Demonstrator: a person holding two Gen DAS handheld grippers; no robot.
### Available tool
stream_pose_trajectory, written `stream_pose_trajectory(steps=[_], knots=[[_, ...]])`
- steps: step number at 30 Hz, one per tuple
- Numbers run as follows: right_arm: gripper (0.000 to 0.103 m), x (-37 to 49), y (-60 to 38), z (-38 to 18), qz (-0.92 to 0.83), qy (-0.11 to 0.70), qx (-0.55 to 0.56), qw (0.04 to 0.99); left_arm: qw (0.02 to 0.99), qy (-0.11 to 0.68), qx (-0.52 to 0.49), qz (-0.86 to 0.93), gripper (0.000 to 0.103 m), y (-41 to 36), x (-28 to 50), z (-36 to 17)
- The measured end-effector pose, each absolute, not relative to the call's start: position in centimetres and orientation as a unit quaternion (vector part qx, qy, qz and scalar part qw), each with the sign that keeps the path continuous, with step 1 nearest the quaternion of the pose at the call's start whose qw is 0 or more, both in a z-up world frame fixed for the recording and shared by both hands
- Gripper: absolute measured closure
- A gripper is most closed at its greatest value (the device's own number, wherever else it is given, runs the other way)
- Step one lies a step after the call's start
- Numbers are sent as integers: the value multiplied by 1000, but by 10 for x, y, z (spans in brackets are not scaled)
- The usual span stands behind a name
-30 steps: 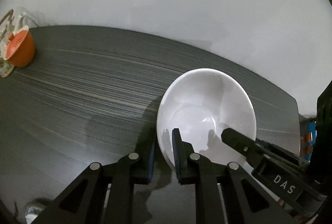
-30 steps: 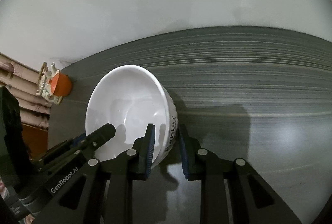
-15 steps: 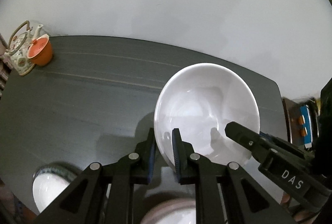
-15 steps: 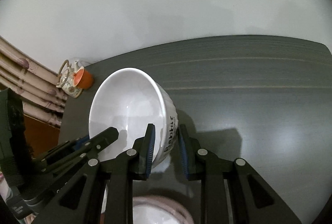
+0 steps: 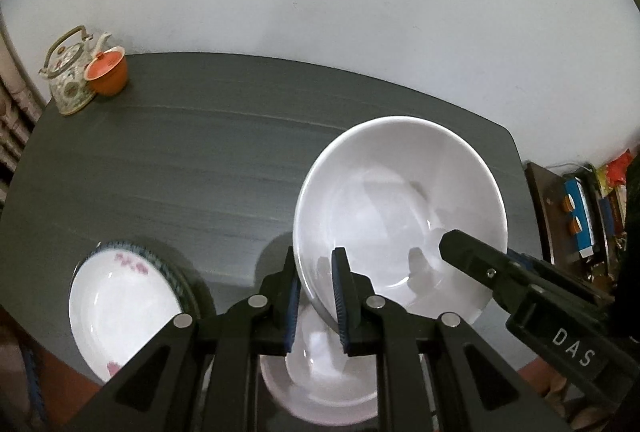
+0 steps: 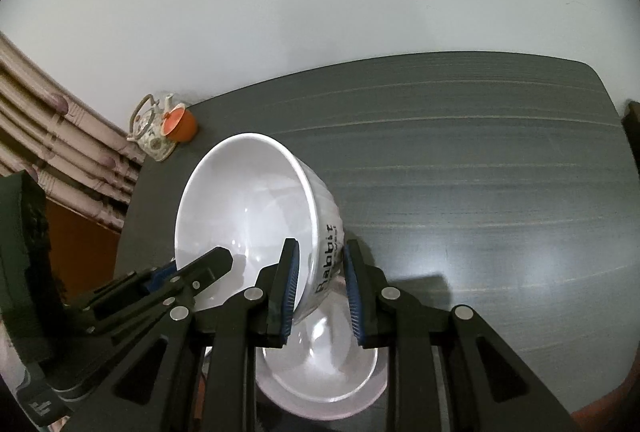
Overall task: Organize plates and bowls
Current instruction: 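Lift and carry the white 'Rabbit' bowl over the pink bowl with both tools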
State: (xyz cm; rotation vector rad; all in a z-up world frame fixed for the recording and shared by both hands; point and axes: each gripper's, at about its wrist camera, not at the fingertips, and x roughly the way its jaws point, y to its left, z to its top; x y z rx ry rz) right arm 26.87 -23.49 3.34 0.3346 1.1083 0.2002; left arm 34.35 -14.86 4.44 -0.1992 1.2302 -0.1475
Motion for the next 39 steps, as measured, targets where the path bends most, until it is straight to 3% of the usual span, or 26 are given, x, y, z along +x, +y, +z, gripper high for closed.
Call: stream_pose_trajectory(steps=[20,39], knots=[[81,207,-219,29,102,530,156,827,801,586,-106,-65,88,-123,259,61],[81,201,-228,-13,89,567,166,802,771,628,-88,-65,88,-134,256,17]])
